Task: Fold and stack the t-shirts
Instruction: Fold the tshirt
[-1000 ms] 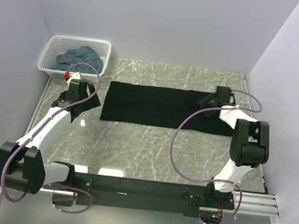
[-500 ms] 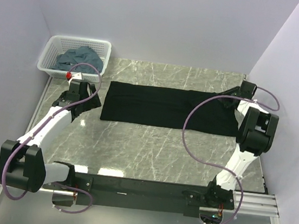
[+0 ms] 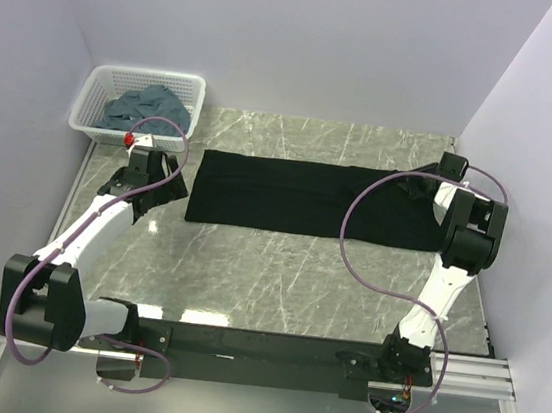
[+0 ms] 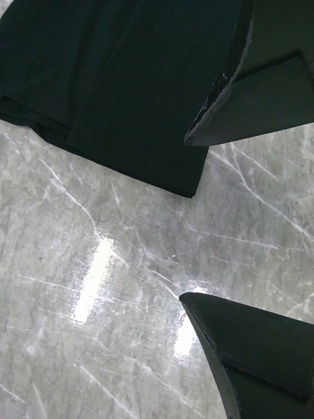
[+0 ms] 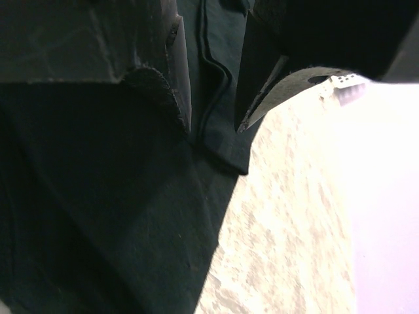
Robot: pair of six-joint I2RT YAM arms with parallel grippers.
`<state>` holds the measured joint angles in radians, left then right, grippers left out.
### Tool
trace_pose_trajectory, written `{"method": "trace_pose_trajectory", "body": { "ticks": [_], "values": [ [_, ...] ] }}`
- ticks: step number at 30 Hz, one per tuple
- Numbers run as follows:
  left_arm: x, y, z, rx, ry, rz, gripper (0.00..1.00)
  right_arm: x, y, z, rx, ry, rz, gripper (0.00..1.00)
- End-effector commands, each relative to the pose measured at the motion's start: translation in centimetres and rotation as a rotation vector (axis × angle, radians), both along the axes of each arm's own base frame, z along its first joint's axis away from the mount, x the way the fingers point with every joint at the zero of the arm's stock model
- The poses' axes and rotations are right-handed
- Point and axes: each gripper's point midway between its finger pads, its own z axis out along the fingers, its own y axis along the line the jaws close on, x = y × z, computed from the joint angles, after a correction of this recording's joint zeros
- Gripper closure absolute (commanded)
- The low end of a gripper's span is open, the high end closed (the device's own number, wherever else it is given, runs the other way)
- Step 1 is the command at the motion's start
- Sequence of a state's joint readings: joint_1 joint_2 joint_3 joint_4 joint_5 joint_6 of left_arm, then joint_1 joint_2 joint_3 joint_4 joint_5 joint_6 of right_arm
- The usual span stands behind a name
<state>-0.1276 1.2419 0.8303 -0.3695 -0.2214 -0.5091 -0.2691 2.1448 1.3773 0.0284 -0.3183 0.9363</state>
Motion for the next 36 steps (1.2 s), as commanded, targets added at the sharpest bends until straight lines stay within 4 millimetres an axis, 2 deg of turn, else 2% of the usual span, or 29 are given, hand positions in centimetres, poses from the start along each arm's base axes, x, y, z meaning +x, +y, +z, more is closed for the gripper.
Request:
{"method": "trace_pose_trajectory", "body": {
  "ticks": [1,10,13,16,19,24,36],
  "values": [
    [0.6,-0.2,0.2,-0.003,-0.020,-0.020,0.01,1.7,-0.9,0.8,-0.001,-0.046,-0.024,0.60],
    [0.6,-0.2,0.1,-0.001,-0.015,-0.021,0.01,2.0,-1.1,-0.2,0.017,-0.033,-0.048,0.62],
    [0.6,-0.3,0.1,-0.001,-0.016,-0.023,0.01,2.1,-1.3,-0.3,0.020,-0.032,-0.062,0.73],
    [0.6,-0.3,0.1,-0.003,-0.018,-0.024,0.01,2.2,-1.6,-0.2,0.015,-0.032,-0.071,0.78],
    [0.6,-0.3,0.2,-0.003,-0.020,-0.026,0.01,2.2,-1.8,-0.2,0.017,-0.029,-0.079,0.90],
    [0.6,-0.3,0.2,-0.004,-0.022,-0.027,0.01,2.3,-2.3,-0.1,0.024,-0.040,-0.091,1.00],
    [0.6,-0.4,0.4,-0.005,-0.026,-0.030,0.01,2.3,-3.3,4.2,-0.042,-0.124,-0.096,1.00]
  ]
}}
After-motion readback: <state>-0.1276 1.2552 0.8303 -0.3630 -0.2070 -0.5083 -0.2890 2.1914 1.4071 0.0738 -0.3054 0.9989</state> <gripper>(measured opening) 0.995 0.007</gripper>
